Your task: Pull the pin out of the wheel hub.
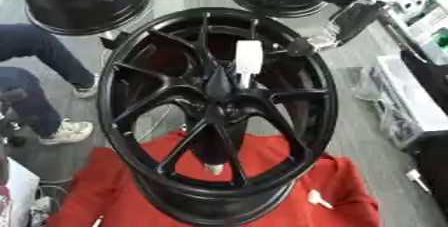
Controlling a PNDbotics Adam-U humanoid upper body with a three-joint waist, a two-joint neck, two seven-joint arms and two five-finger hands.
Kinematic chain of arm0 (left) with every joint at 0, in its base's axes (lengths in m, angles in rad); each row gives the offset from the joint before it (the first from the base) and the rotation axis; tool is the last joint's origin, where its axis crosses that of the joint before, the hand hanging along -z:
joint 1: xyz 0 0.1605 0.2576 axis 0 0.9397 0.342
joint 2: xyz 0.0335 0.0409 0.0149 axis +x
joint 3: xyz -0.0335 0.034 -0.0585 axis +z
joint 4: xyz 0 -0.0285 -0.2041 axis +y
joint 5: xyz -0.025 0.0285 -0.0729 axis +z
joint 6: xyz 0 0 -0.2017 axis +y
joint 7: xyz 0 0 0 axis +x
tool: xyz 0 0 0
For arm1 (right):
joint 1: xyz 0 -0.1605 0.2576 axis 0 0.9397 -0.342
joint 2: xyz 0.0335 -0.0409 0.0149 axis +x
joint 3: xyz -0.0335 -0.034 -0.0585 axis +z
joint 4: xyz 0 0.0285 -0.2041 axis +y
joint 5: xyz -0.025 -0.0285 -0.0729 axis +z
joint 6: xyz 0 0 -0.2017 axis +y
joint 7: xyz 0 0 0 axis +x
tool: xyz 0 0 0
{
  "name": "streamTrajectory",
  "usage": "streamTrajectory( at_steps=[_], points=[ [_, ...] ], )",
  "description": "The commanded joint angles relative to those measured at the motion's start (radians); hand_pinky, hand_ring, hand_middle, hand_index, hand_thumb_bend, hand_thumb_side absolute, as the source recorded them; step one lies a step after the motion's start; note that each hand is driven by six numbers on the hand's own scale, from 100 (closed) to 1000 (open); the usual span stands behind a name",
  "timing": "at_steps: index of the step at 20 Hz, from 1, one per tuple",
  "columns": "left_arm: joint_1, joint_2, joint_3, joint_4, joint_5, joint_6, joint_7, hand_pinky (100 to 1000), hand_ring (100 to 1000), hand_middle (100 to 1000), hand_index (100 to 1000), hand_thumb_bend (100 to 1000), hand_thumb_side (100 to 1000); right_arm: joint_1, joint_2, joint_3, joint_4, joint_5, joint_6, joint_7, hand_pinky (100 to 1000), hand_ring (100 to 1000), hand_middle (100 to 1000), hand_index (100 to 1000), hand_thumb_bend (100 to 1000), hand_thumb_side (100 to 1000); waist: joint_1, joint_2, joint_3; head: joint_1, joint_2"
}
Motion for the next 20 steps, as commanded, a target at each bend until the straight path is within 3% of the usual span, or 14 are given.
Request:
streamTrajectory(
  at_steps=[1,20],
  points=[
    [-0.003,0.013,-0.003,-0.015,-0.001,-0.003,-0.004,693,962,779,687,230,859,-0.025,0.015,0.002,0.008,0.013,-0.005,0.013,848,826,789,890,616,372,0.003,-0.014,-0.002,-0.005,-0.002],
    [-0.003,0.010,-0.004,-0.014,-0.001,-0.001,-0.005,693,961,778,688,230,861,-0.012,0.100,0.024,0.087,0.075,-0.020,0.014,833,791,730,816,598,351,0.000,-0.015,-0.001,-0.012,-0.002]
  ],
)
